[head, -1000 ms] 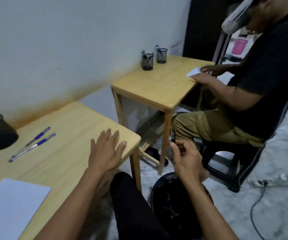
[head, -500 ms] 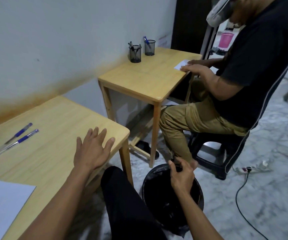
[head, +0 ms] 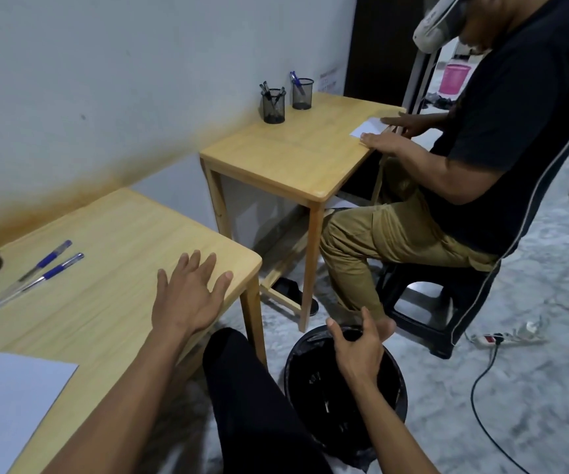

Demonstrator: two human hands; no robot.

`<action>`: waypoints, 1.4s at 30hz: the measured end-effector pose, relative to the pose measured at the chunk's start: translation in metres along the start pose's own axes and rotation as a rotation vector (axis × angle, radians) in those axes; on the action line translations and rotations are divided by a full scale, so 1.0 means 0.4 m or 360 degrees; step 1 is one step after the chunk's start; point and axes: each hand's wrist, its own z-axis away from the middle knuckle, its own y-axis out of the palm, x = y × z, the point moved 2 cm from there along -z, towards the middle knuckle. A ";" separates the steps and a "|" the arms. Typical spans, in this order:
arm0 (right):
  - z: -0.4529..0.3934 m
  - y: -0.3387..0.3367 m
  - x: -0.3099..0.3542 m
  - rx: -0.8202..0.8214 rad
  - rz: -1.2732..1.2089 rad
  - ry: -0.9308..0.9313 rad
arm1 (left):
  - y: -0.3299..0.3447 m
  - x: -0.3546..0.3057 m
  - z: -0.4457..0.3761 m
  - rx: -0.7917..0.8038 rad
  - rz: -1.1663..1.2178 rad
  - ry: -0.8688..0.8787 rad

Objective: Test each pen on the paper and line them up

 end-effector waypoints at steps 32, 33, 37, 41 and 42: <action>0.924 0.765 0.672 0.1913 0.0233 -0.1780 | -0.203 0.697 0.695 -0.0749 0.0085 -0.1577; 0.953 0.794 0.676 0.1909 0.0321 -0.1857 | -0.201 0.699 0.696 -0.0734 0.0081 -0.1576; 1.026 0.878 0.677 0.1853 0.0559 -0.2144 | -0.203 0.694 0.696 -0.0728 0.0002 -0.1593; 1.053 0.915 0.673 0.1685 0.0723 -0.2380 | -0.199 0.697 0.697 -0.0681 -0.0042 -0.1591; 1.055 0.921 0.673 0.1644 0.0723 -0.2400 | -0.198 0.696 0.696 -0.0676 -0.0042 -0.1590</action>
